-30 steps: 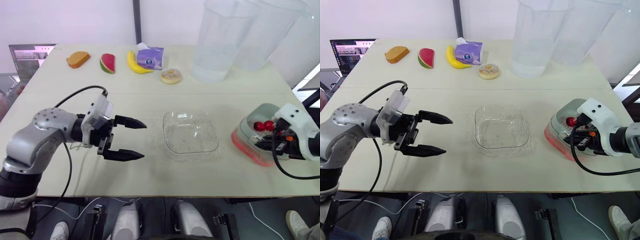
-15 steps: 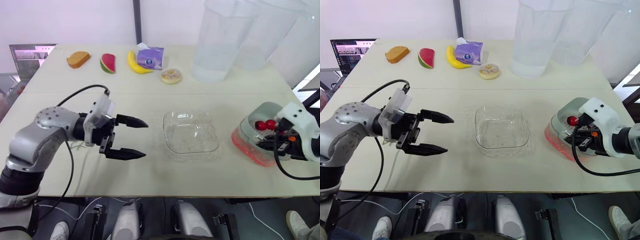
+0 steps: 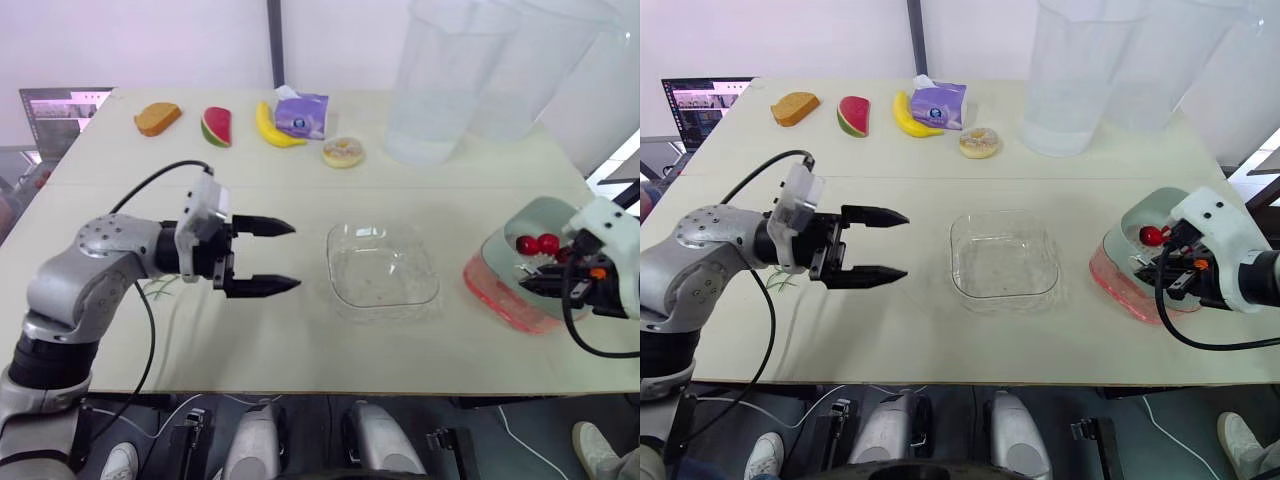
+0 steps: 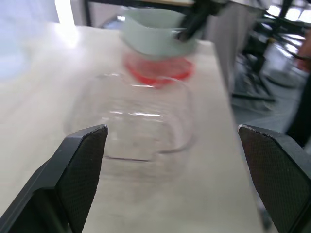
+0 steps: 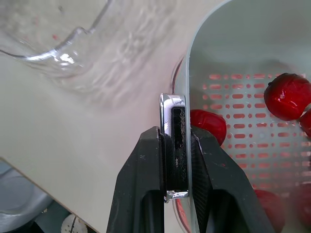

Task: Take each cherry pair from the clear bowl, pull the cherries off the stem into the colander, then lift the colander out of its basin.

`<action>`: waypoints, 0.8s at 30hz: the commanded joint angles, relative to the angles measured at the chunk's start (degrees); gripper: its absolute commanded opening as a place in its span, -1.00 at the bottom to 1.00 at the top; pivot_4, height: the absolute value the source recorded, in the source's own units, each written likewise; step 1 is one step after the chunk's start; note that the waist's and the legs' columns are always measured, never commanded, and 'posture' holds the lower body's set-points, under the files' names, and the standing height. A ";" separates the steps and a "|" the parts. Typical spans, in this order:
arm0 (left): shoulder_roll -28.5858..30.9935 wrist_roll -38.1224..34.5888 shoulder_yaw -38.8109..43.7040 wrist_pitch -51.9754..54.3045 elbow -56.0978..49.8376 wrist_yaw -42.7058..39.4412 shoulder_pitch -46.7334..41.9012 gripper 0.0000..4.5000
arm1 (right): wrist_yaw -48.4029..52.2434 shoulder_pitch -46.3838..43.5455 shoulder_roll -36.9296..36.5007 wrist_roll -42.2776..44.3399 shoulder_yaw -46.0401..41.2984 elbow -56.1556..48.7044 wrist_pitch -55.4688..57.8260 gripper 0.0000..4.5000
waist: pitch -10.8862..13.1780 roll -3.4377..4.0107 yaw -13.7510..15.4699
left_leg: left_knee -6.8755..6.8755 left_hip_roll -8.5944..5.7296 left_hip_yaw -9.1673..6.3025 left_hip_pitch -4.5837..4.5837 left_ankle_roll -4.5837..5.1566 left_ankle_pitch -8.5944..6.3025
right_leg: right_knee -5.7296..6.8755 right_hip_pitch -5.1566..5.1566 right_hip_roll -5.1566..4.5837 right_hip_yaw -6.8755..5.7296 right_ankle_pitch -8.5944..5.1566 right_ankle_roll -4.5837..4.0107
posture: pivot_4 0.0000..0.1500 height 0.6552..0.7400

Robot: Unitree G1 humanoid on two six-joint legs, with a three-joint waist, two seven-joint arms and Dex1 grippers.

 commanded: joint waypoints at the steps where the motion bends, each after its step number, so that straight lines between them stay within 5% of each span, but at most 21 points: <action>1: -0.86 0.32 3.50 -0.16 -2.04 5.10 1.51 1.00 | 1.37 -7.30 -3.29 1.56 0.00 1.13 -2.79 -0.91 | 0.01 0.07 -0.22 | 0.00 0.01 0.04 0.03 0.00 0.00 | 0.01 -0.01 -0.01 0.01 0.00 0.00 | 1.00 1.00; 7: -2.21 0.48 4.04 -0.04 -0.85 9.19 1.15 1.00 | 3.33 -28.95 -2.10 -1.07 21.20 8.04 -10.18 -0.91 | 0.03 0.06 -0.11 | 0.01 0.01 0.06 0.06 0.00 0.00 | 0.02 0.00 -0.06 0.01 0.00 -0.01 | 1.00 1.00; 13: -4.26 1.18 2.52 -0.22 -0.85 11.34 -1.11 1.00 | 7.59 -49.91 11.19 -14.69 44.62 21.50 -16.89 -0.91 | 0.03 0.06 -0.12 | 0.01 0.00 0.11 -0.06 0.02 -0.01 | 0.04 -0.20 -0.10 0.02 0.02 -0.05 | 1.00 1.00; 24: -5.22 0.52 2.84 1.42 -3.60 15.90 0.40 1.00 | 15.71 -61.56 27.14 -30.80 56.08 51.42 -31.59 -0.91 | 0.02 0.07 0.35 | 0.19 -0.03 0.13 -0.86 -0.08 0.05 | 0.21 -0.94 -0.14 -0.03 0.03 -0.04 | 1.00 1.00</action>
